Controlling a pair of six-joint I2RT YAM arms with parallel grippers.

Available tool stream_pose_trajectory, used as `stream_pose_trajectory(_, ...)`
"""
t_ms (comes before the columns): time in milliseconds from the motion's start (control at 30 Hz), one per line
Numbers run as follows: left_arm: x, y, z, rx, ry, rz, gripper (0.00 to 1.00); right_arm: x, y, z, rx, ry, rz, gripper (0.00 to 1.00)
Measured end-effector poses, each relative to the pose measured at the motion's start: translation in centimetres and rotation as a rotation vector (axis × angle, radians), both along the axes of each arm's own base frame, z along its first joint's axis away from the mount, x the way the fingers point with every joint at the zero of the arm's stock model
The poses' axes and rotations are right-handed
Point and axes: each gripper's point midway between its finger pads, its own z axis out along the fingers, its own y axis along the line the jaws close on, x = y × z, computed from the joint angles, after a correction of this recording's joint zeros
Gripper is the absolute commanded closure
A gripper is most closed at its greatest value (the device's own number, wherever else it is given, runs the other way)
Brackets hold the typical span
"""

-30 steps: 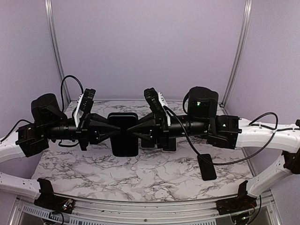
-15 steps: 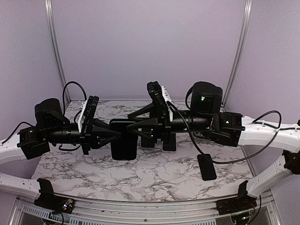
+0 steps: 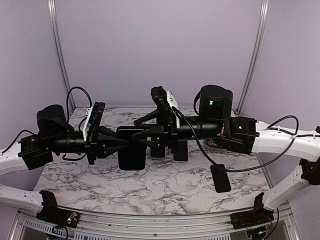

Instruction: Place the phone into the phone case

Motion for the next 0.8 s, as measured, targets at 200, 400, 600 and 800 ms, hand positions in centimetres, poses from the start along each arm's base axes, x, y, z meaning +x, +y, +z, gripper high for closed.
stream_pose_trajectory(200, 0.0, 0.0, 0.0, 0.0, 0.0, -0.001, 1.0, 0.3, 0.3, -0.9, -0.026, 0.02, -0.011, 1.0)
stream_pose_trajectory(400, -0.4, 0.0, 0.0, 0.003, -0.02, -0.023, 1.0, 0.0, 0.3, -0.9, -0.031, 0.039, 0.016, 1.0)
stream_pose_trajectory(600, -0.3, 0.0, 0.3, -0.005, -0.016, -0.015, 0.67, 0.0, 0.2, -1.3, -0.047, 0.042, 0.014, 1.0)
stream_pose_trajectory(800, -0.3, 0.1, 1.2, -0.027, -0.026, -0.013, 1.0, 0.1, 0.2, -1.7, -0.06, 0.047, 0.015, 1.0)
